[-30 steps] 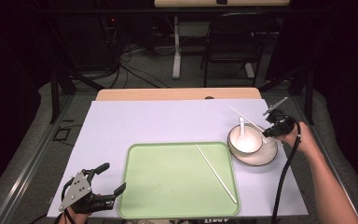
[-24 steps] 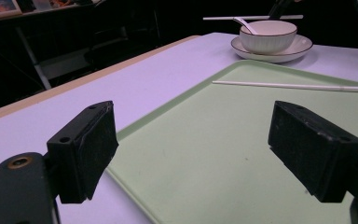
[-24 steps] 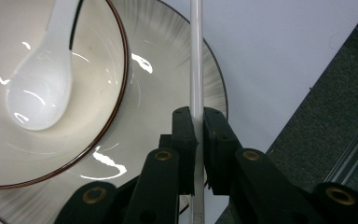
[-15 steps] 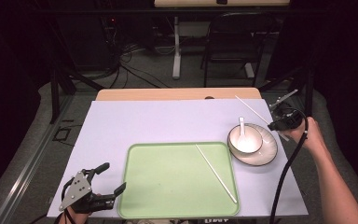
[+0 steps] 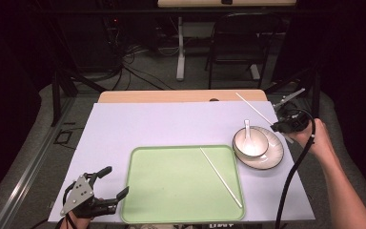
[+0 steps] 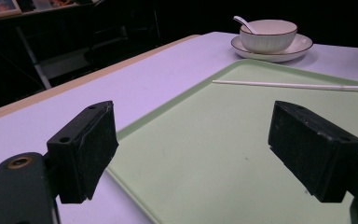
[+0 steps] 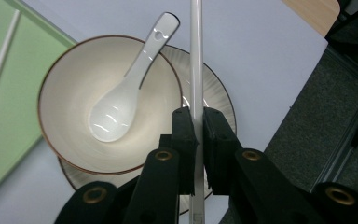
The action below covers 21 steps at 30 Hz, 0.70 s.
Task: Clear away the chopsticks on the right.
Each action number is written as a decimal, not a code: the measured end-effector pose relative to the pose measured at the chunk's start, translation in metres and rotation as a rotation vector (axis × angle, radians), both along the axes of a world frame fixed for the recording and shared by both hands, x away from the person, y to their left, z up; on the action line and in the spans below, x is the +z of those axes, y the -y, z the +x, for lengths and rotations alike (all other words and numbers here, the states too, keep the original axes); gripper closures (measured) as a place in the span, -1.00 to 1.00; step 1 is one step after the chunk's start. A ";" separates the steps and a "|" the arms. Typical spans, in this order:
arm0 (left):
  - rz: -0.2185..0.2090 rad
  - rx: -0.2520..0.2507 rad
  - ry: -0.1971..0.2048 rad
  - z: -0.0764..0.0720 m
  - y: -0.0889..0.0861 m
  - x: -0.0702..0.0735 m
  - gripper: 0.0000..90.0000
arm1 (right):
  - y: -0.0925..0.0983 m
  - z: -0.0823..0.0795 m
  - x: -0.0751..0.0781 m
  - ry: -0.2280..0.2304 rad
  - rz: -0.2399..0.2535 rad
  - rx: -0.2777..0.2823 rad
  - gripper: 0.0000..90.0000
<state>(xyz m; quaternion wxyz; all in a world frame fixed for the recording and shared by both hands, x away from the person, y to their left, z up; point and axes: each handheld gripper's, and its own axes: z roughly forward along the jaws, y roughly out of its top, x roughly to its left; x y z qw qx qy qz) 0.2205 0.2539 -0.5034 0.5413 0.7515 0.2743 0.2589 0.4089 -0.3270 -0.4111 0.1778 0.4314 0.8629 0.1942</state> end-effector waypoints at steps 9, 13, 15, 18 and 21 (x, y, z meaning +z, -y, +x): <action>-0.001 0.000 -0.001 0.000 0.000 0.000 -0.66 | -0.025 -0.019 0.010 0.020 0.019 0.053 0.87; 0.000 -0.001 0.000 0.000 0.000 0.000 -0.66 | -0.037 -0.027 0.010 0.019 0.026 0.083 0.87; -0.002 0.000 -0.001 -0.001 0.000 0.000 -0.66 | -0.042 -0.030 0.010 0.018 0.031 0.095 0.86; -0.001 0.000 0.000 0.000 0.000 0.000 -0.66 | -0.049 -0.036 0.008 0.017 0.032 0.112 0.86; -0.002 0.000 -0.001 -0.001 0.000 0.000 -0.66 | -0.059 -0.043 0.006 0.013 0.034 0.125 0.87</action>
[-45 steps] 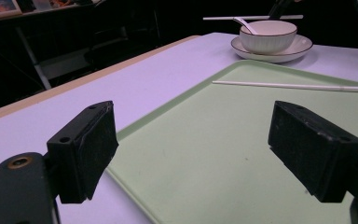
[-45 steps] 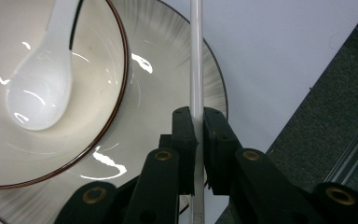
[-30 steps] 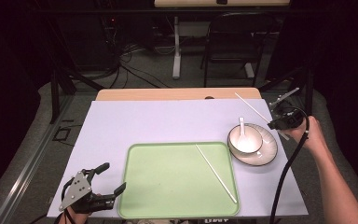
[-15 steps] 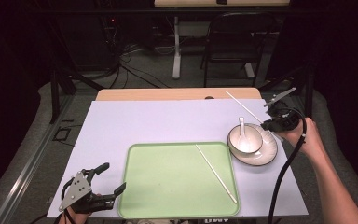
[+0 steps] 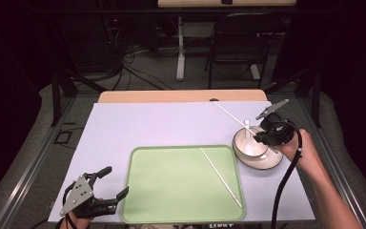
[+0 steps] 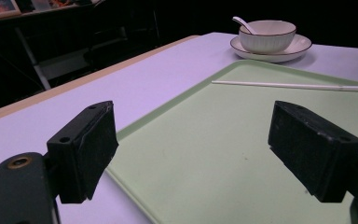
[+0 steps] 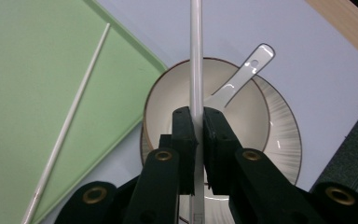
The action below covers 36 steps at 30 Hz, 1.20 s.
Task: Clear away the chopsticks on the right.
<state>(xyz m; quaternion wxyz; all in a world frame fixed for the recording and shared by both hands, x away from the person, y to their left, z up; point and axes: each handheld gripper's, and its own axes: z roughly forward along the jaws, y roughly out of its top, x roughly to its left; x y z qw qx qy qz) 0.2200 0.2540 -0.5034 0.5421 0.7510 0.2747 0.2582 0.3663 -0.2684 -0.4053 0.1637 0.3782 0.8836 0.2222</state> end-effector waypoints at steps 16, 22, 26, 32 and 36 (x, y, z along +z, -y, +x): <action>-0.002 -0.001 0.004 -0.001 0.000 0.000 -0.66 | -0.032 -0.028 -0.023 -0.032 0.014 0.076 0.87; 0.000 -0.002 0.005 -0.001 0.000 0.000 -0.66 | -0.036 -0.038 -0.035 -0.053 0.014 0.069 0.86; 0.000 -0.001 0.004 -0.001 0.000 0.000 -0.66 | -0.039 -0.044 -0.043 -0.063 0.025 0.054 0.87; 0.001 -0.003 0.005 -0.001 -0.001 0.000 -0.66 | -0.043 -0.051 -0.056 -0.090 0.045 0.034 0.86; -0.002 0.000 0.006 -0.001 -0.001 0.000 -0.66 | -0.044 -0.059 -0.066 -0.120 0.080 -0.011 0.86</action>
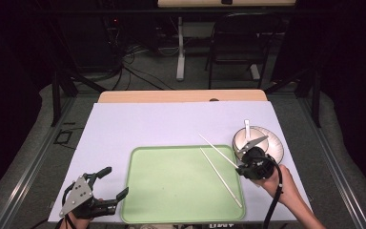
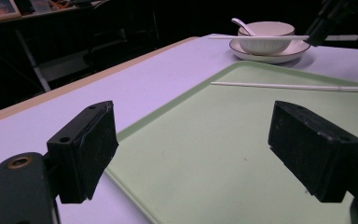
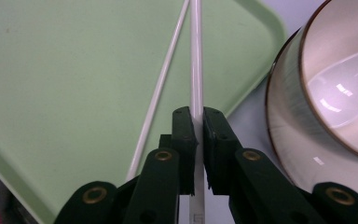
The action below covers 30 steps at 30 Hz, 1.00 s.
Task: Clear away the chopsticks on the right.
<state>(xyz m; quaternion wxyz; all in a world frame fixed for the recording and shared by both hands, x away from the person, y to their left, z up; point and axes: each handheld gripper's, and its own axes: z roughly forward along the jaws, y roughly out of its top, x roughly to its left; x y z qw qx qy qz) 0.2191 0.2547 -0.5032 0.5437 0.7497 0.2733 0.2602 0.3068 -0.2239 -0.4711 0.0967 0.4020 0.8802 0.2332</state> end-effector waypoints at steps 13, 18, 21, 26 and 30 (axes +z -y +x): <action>0.009 -0.011 -0.003 0.000 0.001 0.000 -0.66 | -0.018 -0.001 -0.057 -0.114 0.049 -0.150 0.86; -0.001 -0.007 0.002 0.000 0.000 0.000 -0.66 | -0.021 0.001 -0.054 -0.122 0.024 -0.136 0.24; 0.007 -0.013 0.001 0.000 0.001 0.000 -0.66 | -0.015 -0.008 -0.050 -0.054 0.074 -0.130 -0.19; 0.005 -0.010 0.003 0.000 0.000 0.000 -0.66 | 0.006 -0.029 -0.037 0.033 0.094 -0.116 -0.64; 0.007 -0.009 -0.001 0.001 0.001 0.000 -0.66 | 0.030 -0.047 -0.033 0.107 0.076 -0.124 -0.85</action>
